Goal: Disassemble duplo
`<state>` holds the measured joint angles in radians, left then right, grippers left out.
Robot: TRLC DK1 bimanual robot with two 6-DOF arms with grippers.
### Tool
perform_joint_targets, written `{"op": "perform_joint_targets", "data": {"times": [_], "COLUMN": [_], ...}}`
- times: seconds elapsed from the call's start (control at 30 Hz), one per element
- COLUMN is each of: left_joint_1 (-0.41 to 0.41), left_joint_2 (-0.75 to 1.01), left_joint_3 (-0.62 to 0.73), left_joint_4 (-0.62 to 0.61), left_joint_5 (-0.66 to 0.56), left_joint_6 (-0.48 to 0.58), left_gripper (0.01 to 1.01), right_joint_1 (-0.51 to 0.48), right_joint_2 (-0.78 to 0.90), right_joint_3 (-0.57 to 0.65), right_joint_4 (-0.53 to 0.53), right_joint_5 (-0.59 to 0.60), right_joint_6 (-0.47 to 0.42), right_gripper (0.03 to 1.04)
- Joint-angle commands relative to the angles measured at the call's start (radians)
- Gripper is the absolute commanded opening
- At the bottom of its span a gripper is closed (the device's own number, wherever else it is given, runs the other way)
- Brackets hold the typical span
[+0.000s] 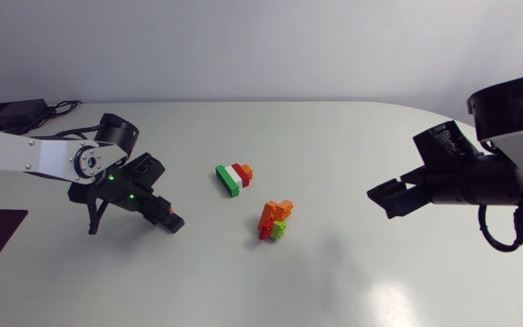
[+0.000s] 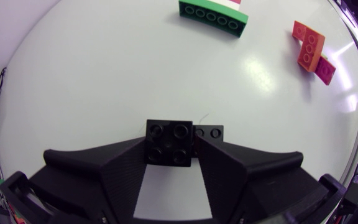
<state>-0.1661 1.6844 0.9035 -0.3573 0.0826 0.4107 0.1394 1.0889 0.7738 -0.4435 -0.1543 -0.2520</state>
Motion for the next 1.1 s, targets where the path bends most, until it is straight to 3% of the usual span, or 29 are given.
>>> {"op": "perform_joint_targets", "data": {"times": [0.0, 0.13, 0.33, 0.47, 0.57, 0.63, 0.73, 1.07], "left_joint_1": [-0.015, -0.024, -0.019, 0.028, 0.046, 0.045, 0.01, -0.188], "left_joint_2": [-0.031, -0.052, -0.061, -0.141, -0.232, -0.313, -0.396, -0.405], "left_joint_3": [-0.038, -0.064, -0.069, -0.054, -0.052, -0.089, -0.149, -0.167], "left_joint_4": [0.02, 0.023, 0.021, 0.015, 0.031, 0.106, 0.274, 0.383], "left_joint_5": [0.02, 0.085, 0.132, 0.252, 0.339, 0.39, 0.391, 0.385], "left_joint_6": [0.013, 0.056, 0.062, 0.054, 0.051, 0.045, -0.033, -0.047], "left_gripper": [0.37, 0.279, 0.27, 0.274, 0.279, 0.285, 0.293, 0.297], "right_joint_1": [0.022, 0.042, 0.048, 0.048, 0.028, 0.019, 0.019, 0.054], "right_joint_2": [-0.007, -0.007, 0.009, 0.031, 0.078, 0.128, 0.2, 0.437], "right_joint_3": [-0.027, -0.024, -0.018, 0.004, 0.058, 0.102, 0.179, 0.375], "right_joint_4": [-0.017, -0.018, -0.021, -0.04, -0.089, -0.135, -0.21, -0.325], "right_joint_5": [-0.01, -0.016, -0.065, -0.116, -0.228, -0.301, -0.407, -0.63], "right_joint_6": [-0.018, -0.015, 0.0, 0.008, 0.016, 0.022, 0.031, 0.046], "right_gripper": [1.0, 1.0, 1.0, 1.0, 1.0, 1.0, 0.99, 0.9]}}
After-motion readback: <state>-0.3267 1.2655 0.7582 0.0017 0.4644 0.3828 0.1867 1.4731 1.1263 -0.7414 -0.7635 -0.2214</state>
